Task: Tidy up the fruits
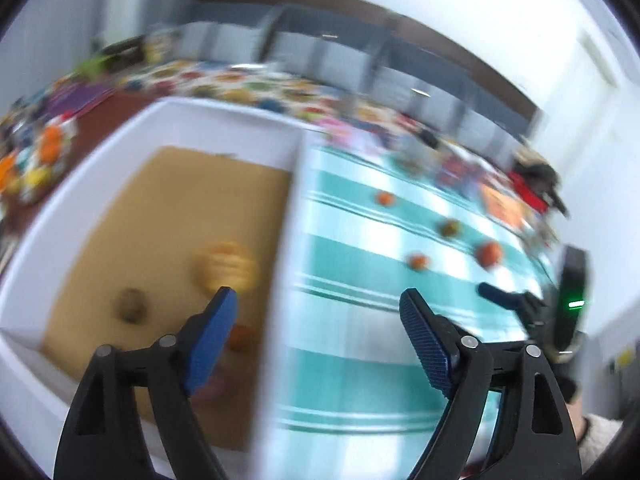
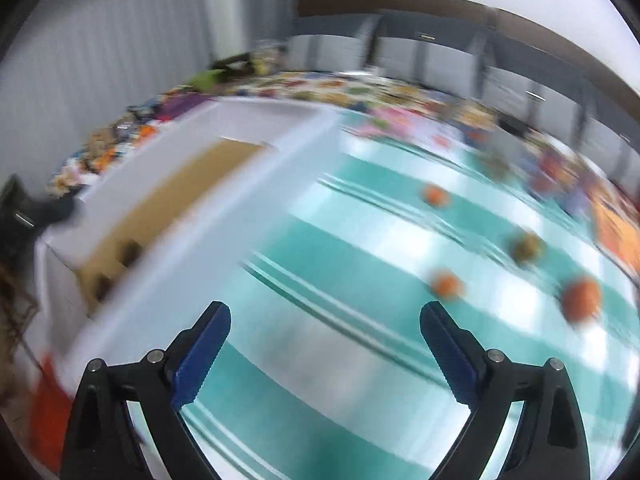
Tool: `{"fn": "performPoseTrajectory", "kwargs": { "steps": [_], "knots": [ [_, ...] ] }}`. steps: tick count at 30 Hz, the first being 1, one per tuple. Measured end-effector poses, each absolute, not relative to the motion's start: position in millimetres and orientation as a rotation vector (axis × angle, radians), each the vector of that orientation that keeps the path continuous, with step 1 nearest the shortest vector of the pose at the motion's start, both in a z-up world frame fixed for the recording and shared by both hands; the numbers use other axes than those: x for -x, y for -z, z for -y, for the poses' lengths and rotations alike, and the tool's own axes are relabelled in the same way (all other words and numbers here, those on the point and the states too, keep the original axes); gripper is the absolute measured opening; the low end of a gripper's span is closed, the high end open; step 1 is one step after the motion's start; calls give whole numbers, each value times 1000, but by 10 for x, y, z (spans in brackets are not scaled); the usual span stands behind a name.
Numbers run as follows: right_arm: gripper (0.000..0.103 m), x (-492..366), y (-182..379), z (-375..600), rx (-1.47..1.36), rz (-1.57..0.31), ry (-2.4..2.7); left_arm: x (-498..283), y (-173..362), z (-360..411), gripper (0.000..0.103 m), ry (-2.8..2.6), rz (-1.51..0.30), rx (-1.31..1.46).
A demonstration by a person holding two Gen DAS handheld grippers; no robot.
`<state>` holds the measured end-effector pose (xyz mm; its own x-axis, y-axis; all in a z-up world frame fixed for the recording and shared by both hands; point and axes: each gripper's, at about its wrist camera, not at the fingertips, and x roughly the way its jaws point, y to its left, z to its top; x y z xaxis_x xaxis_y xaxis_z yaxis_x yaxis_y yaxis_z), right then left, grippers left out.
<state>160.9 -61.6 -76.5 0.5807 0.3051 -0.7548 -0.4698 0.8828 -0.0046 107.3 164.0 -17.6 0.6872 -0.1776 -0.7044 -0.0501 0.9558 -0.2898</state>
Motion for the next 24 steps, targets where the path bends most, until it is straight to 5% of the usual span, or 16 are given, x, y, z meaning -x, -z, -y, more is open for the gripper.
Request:
{"fn": "performPoseTrajectory", "kwargs": {
  "steps": [12, 24],
  "knots": [
    [95, -1011, 1550, 2457, 80, -878, -97, -1163, 1177, 284, 89, 302, -932, 59],
    [95, -1082, 1665, 2700, 35, -847, -25, -1420, 1679, 400, 89, 202, -937, 10]
  ]
}}
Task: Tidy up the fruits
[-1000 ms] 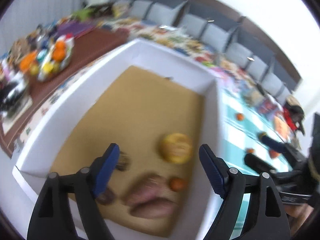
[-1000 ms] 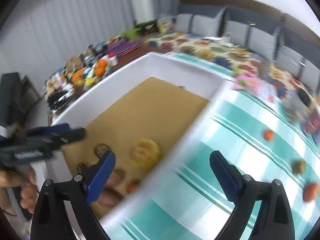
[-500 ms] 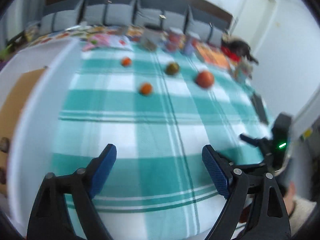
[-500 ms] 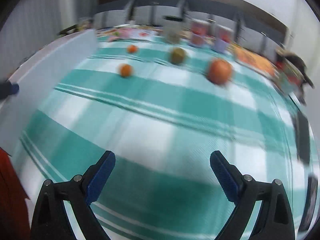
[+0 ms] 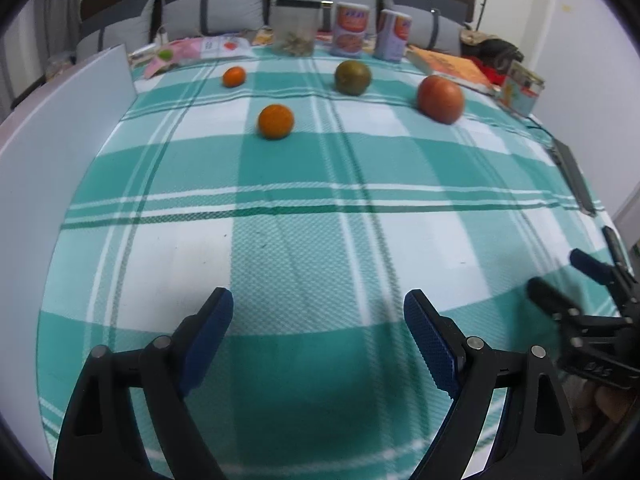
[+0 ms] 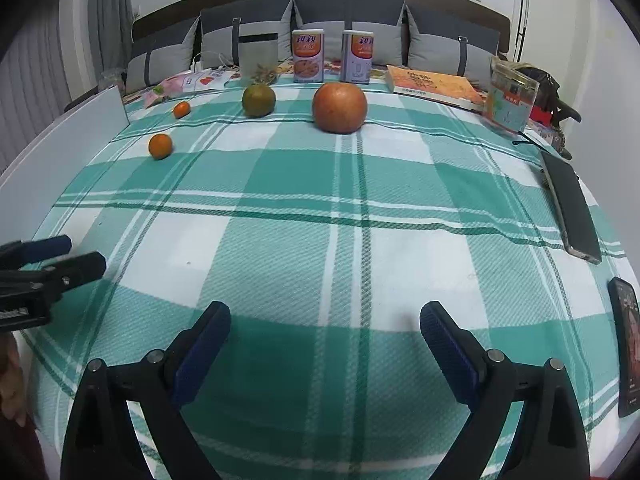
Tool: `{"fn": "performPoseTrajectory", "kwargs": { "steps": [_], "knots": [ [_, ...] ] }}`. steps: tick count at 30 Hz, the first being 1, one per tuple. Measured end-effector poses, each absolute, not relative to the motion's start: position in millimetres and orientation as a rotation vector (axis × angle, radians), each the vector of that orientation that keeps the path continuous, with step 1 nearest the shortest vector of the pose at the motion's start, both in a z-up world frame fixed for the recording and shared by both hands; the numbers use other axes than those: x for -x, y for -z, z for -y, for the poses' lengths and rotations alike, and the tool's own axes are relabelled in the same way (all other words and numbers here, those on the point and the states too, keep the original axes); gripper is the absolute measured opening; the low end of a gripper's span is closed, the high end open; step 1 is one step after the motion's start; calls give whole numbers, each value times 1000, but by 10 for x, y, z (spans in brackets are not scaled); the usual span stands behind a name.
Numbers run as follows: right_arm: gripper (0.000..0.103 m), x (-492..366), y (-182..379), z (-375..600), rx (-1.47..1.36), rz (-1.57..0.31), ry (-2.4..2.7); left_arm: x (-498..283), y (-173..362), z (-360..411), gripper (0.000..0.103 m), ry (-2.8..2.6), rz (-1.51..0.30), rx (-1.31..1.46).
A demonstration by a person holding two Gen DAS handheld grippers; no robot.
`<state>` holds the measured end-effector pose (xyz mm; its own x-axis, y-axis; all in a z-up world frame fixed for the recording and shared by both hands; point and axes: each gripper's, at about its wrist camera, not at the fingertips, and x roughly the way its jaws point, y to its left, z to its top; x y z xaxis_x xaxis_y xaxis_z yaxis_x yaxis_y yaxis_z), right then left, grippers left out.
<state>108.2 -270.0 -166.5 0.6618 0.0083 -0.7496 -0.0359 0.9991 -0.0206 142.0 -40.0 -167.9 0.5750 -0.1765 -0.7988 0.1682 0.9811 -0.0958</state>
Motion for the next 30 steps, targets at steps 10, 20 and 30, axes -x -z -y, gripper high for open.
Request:
{"fn": "performPoseTrajectory", "kwargs": {
  "steps": [10, 20, 30],
  "knots": [
    [95, -1116, 1734, 2641, 67, -873, -11, -1389, 1770, 509, 95, 196, -910, -73],
    [95, -1126, 1749, 2653, 45, -883, -14, -1400, 1778, 526, 97, 196, -912, -83],
    [95, -1133, 1754, 2662, 39, -885, -21, -1398, 1778, 521, 97, 201, -912, -80]
  ]
}}
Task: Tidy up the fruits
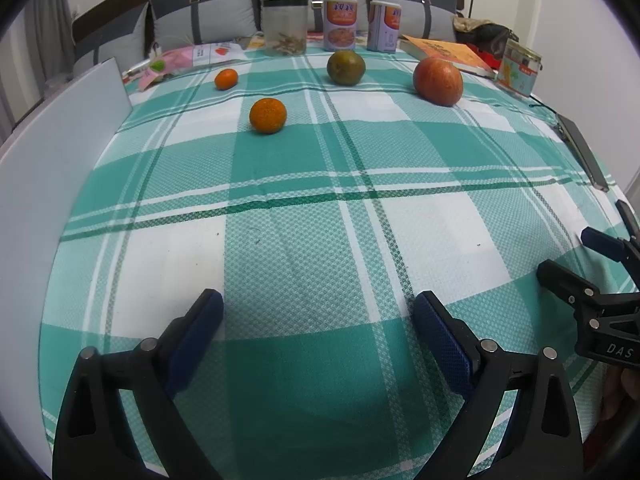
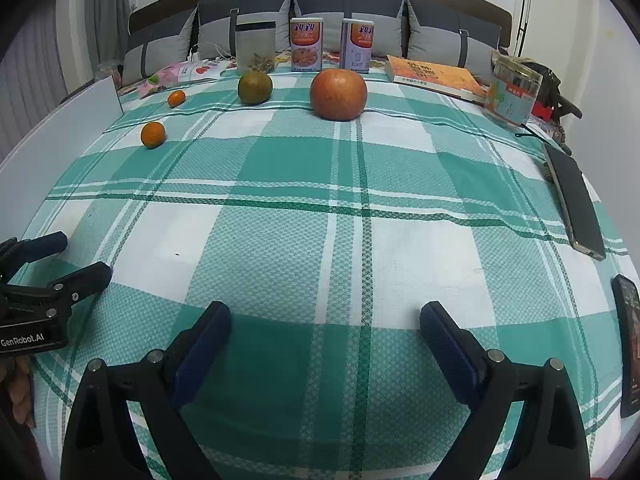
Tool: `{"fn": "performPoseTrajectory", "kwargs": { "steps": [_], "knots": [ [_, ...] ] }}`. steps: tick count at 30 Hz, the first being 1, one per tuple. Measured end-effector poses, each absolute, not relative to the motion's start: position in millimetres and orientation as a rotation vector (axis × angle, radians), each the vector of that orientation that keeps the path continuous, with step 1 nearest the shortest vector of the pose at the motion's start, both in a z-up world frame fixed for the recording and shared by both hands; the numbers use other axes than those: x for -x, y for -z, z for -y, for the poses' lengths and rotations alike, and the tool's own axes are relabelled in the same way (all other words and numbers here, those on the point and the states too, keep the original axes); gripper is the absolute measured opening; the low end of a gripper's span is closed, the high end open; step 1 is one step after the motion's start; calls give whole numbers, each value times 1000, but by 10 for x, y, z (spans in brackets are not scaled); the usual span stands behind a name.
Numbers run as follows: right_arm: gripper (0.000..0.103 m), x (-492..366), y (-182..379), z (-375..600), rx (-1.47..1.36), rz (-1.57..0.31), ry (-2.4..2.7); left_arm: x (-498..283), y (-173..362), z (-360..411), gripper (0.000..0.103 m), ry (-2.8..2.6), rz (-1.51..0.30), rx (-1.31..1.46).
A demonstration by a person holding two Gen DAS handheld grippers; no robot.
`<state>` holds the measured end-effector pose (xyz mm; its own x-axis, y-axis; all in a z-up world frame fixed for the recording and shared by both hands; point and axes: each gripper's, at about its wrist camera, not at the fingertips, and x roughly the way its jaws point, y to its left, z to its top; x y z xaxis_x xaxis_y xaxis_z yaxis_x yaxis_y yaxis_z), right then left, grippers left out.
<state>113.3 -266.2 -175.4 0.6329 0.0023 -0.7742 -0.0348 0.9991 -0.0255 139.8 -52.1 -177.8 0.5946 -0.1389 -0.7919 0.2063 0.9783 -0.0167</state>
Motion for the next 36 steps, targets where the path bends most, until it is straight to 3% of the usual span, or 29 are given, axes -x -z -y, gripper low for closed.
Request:
{"fn": "performPoseTrajectory", "kwargs": {
  "steps": [5, 17, 18, 22, 23, 24, 36],
  "knots": [
    [95, -1150, 1766, 2698, 11, -898, -35, -1561, 1706, 476, 97, 280, -913, -68],
    [99, -1176, 1780, 2702, 3, -911, -58, -2899, 1588, 336, 94, 201, -898, 24],
    [99, -1177, 1780, 2703, 2, -911, -59, -2939, 1604, 336, 90, 192, -895, 33],
    [100, -1180, 1779, 2711, -4, -911, -64, -3039, 1687, 348, 42, 198, -931, 33],
    [100, -1179, 1780, 2711, -5, -911, -65, -3023, 1692, 361, 41, 193, -922, 13],
    [100, -1178, 1779, 2712, -5, -911, -65, -2993, 1680, 366, 31, 199, -910, -1],
    [100, -1176, 1782, 2713, 0, -912, -62, -2106, 1352, 89, 30, 272, -921, 51]
  ]
}}
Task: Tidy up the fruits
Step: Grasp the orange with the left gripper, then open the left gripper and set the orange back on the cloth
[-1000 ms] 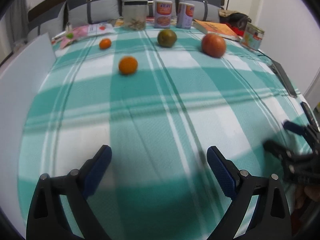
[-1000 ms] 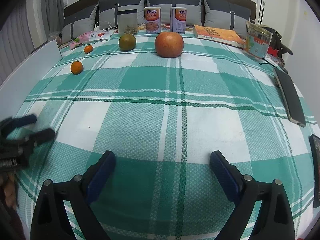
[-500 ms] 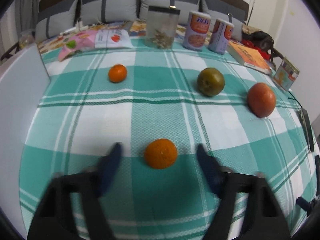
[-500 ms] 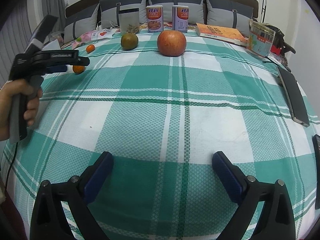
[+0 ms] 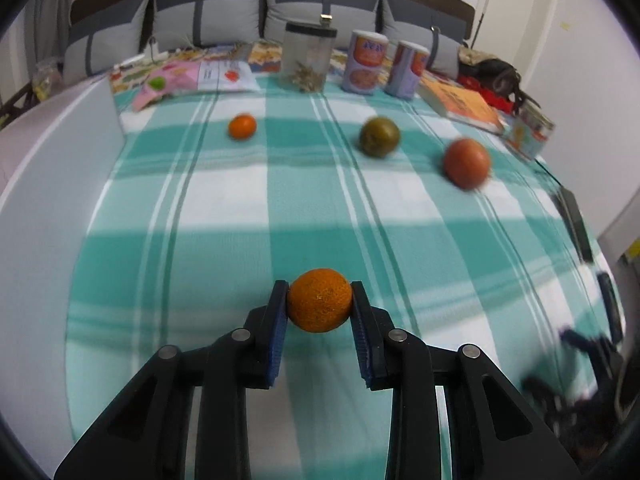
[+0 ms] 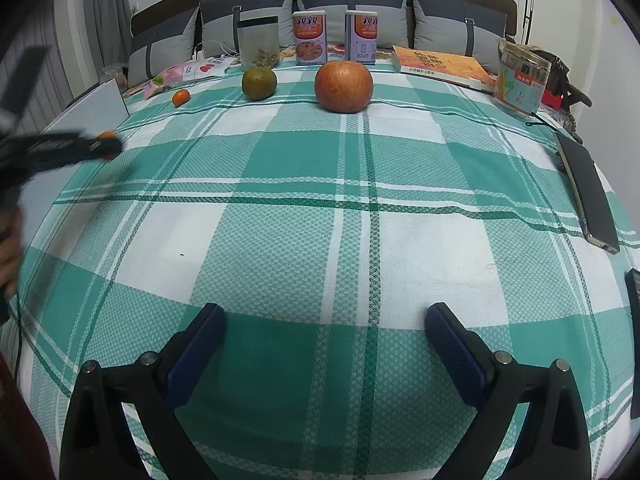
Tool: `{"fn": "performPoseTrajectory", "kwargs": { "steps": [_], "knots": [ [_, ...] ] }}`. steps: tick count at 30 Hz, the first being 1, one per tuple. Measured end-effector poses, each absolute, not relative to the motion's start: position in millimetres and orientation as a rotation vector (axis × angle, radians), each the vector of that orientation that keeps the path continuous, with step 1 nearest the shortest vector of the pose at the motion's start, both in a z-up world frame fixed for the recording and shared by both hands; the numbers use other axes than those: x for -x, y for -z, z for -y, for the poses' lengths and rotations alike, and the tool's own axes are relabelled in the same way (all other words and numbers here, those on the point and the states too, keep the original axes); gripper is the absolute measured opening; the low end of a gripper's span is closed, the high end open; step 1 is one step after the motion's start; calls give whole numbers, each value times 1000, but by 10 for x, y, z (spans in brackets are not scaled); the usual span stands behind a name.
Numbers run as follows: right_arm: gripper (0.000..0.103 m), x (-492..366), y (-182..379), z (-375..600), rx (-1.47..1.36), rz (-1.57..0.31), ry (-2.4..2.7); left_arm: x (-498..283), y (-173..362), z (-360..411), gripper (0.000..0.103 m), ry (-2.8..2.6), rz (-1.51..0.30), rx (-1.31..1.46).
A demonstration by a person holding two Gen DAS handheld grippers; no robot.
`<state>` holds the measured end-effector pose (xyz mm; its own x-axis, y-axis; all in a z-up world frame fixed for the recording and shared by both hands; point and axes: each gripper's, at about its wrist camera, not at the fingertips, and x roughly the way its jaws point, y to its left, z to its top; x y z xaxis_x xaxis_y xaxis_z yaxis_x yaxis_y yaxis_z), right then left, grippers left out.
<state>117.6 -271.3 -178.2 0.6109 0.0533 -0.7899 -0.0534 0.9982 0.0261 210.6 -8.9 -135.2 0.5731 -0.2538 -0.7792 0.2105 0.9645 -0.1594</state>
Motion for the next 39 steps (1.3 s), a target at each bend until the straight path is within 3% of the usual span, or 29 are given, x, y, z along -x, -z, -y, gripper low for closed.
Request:
{"fn": "performPoseTrajectory", "kwargs": {
  "steps": [12, 14, 15, 16, 24, 32, 39],
  "knots": [
    [100, -1166, 1782, 2700, 9, -912, -53, -1524, 1631, -125, 34, 194, -945, 42],
    [100, -1167, 1781, 2700, 9, -912, -53, -1538, 1673, -146, 53, 164, -935, 37],
    [100, -1167, 1782, 2702, 9, -913, -53, -1546, 1691, -154, 70, 151, -929, 35],
    [100, -1167, 1782, 2701, 9, -912, -53, -1548, 1705, -157, 78, 135, -921, 29],
    [100, -1169, 1783, 2705, 4, -913, -56, -1550, 1777, -131, 91, 86, -907, -28],
    [100, -1304, 1681, 2922, -177, -913, -67, -1555, 1792, -132, 93, 80, -907, -30],
    [100, -2565, 1259, 2976, -164, -873, -57, -1558, 1791, -135, 94, 82, -908, -30]
  ]
}}
